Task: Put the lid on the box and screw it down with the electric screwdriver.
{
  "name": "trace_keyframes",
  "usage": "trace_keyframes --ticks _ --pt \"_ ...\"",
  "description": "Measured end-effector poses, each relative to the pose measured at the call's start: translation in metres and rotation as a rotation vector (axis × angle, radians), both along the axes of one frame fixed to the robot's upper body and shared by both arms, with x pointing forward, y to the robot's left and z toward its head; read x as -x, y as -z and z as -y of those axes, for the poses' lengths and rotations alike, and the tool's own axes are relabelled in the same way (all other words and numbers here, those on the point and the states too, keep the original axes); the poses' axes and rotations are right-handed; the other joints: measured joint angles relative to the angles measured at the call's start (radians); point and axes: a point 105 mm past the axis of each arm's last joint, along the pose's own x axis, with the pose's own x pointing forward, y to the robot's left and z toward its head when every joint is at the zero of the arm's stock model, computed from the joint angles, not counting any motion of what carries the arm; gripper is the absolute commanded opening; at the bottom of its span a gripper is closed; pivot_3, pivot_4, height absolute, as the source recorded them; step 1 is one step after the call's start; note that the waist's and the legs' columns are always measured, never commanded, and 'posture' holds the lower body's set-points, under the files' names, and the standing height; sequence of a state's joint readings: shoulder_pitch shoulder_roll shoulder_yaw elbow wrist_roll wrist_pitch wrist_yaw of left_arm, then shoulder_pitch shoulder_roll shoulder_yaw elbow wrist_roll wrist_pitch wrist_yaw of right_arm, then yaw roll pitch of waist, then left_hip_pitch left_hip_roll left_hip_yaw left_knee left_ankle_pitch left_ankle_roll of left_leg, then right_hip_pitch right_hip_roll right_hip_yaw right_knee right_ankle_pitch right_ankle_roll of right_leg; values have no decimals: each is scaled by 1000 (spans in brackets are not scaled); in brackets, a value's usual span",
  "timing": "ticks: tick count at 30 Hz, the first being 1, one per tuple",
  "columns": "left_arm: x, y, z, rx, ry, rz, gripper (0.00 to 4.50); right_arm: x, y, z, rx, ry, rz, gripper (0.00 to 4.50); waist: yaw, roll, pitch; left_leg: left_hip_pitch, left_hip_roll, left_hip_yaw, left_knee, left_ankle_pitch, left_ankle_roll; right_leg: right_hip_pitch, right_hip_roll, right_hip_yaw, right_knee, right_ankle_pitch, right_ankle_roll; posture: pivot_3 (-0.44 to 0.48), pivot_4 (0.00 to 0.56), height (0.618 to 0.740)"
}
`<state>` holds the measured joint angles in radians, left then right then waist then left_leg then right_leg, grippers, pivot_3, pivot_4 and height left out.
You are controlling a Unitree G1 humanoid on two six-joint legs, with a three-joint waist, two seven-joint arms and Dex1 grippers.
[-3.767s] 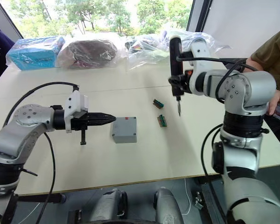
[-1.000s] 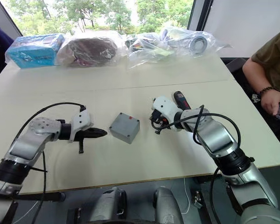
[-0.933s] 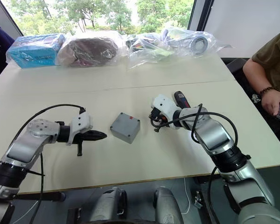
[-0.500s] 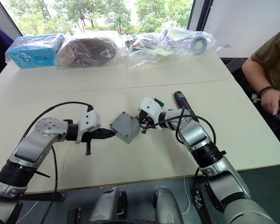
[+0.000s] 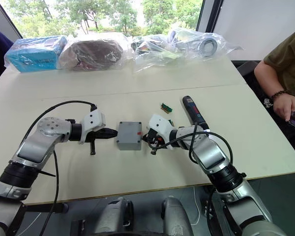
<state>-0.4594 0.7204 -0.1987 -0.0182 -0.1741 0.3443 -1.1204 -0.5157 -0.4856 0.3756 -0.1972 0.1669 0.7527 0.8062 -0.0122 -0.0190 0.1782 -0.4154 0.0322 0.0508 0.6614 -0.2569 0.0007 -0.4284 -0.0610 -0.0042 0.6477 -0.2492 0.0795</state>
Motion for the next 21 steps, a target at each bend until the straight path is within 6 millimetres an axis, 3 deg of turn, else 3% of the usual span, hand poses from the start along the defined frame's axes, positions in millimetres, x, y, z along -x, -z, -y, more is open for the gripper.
trace_keyframes --ticks 9,21 --pt "18 3 4 1 64 -45 0 -13 -17 0 -34 64 67 117 1 0 0 0 0 0 0 0 0 0 0 0 0 0 0 0 150 740" --pt "22 4 7 6 64 -62 0 -14 -14 -2 -30 58 48 117 0 0 0 0 0 0 0 0 0 0 0 0 0 0 0 0 150 740"
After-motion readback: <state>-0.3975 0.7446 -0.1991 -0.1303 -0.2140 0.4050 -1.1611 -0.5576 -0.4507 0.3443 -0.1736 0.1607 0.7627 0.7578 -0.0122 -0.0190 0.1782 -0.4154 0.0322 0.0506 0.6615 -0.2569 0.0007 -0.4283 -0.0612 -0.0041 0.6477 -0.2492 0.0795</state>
